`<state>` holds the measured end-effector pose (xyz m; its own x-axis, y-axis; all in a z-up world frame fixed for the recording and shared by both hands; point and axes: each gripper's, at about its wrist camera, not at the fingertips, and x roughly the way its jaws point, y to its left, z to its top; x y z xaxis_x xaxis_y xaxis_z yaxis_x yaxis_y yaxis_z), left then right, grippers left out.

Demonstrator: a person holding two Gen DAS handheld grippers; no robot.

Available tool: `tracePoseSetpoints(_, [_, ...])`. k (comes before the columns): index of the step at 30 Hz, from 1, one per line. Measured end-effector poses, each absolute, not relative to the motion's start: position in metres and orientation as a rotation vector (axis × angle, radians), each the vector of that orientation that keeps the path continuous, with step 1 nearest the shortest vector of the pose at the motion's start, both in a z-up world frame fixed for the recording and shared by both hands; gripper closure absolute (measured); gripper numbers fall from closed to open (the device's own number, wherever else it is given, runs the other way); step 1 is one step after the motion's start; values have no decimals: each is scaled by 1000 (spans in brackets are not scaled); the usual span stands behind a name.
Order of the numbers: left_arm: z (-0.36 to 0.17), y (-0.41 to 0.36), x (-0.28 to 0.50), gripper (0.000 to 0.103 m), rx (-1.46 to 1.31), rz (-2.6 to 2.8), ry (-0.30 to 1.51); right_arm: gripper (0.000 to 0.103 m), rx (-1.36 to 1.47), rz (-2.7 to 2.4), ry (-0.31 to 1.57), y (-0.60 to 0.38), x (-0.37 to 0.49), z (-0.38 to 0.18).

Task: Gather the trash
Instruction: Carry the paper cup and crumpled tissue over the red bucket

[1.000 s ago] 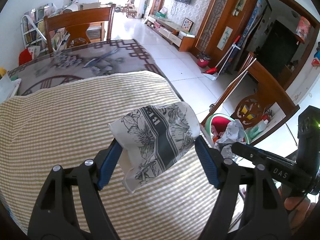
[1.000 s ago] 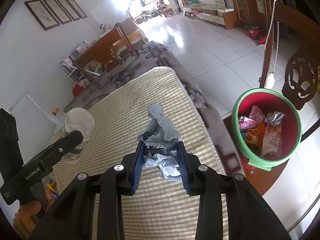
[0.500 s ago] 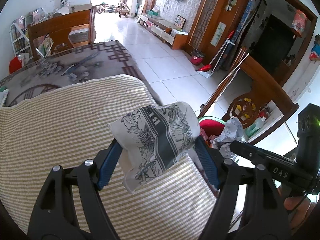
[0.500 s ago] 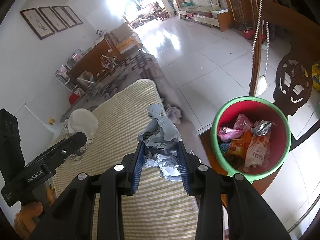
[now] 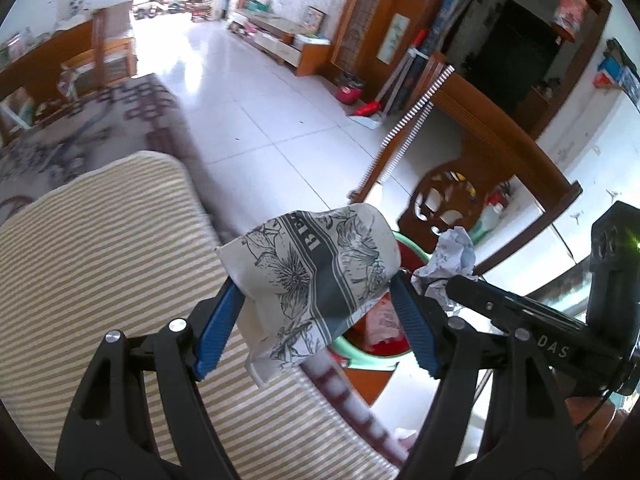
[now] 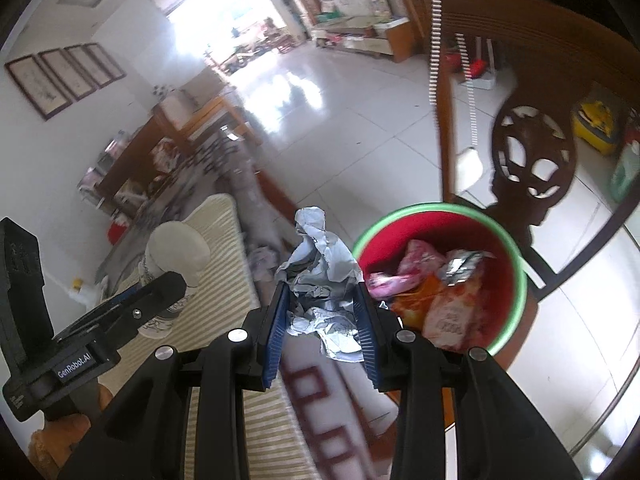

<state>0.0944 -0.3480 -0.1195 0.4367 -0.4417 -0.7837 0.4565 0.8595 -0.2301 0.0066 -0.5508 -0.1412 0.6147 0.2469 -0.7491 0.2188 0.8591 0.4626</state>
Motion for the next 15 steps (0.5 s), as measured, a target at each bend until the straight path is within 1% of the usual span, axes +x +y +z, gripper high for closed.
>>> tracePoseSetpoints(5, [-132, -385, 102, 31, 60, -600, 997, 71, 585, -44, 917, -581, 3, -147])
tracePoseSetpoints(15, [-158, -425, 120, 29, 95, -612, 1063, 71, 625, -90, 925, -616, 9, -159])
